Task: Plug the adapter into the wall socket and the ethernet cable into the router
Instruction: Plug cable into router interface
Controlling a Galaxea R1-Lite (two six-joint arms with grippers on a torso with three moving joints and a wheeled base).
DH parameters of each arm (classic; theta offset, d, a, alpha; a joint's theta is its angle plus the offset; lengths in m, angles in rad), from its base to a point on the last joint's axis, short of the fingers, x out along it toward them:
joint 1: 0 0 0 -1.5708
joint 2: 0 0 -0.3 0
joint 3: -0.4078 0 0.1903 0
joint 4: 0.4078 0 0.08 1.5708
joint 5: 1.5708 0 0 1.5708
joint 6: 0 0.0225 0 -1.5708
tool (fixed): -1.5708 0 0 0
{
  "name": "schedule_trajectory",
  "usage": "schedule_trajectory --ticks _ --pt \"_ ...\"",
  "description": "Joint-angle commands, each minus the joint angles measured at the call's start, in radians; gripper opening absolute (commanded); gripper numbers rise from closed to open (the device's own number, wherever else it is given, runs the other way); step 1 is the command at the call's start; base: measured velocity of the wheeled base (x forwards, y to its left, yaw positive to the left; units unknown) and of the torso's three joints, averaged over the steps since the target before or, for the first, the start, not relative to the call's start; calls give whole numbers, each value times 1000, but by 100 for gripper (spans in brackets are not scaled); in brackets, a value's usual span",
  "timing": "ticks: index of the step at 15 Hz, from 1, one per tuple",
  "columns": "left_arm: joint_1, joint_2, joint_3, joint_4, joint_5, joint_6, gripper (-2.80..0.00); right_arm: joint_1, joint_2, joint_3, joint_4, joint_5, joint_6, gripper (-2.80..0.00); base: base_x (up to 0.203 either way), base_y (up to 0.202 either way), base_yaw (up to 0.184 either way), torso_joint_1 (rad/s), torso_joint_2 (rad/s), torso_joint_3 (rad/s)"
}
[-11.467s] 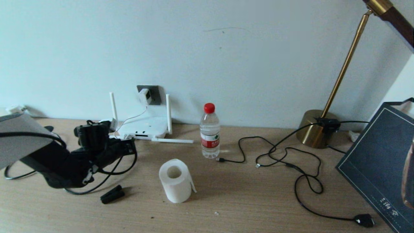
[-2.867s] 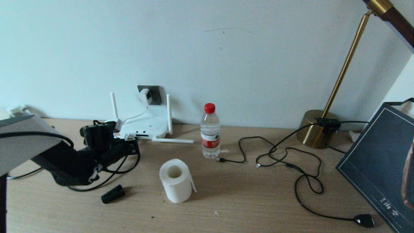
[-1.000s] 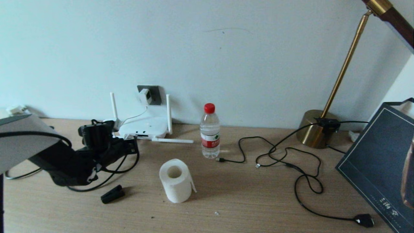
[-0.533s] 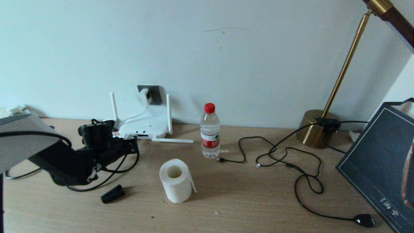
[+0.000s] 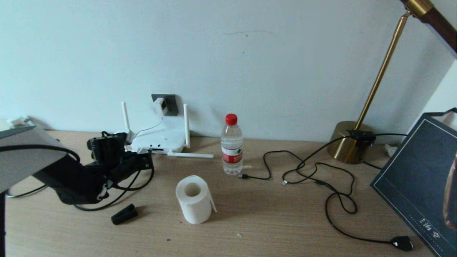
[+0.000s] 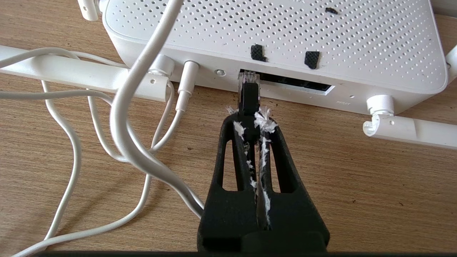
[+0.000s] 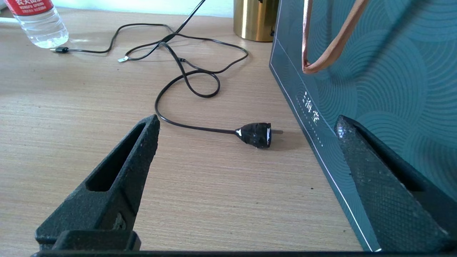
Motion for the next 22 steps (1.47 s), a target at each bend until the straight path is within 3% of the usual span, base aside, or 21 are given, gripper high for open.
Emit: schedule_trajectory --ticks 1,22 --pt "0 7 -1 -5 0 0 -280 0 0 0 0 0 0 0 0 0 0 0 0 0" --pt "0 -9 0 -5 2 1 -280 0 1 0 0 0 0 0 0 0 0 0 0 0"
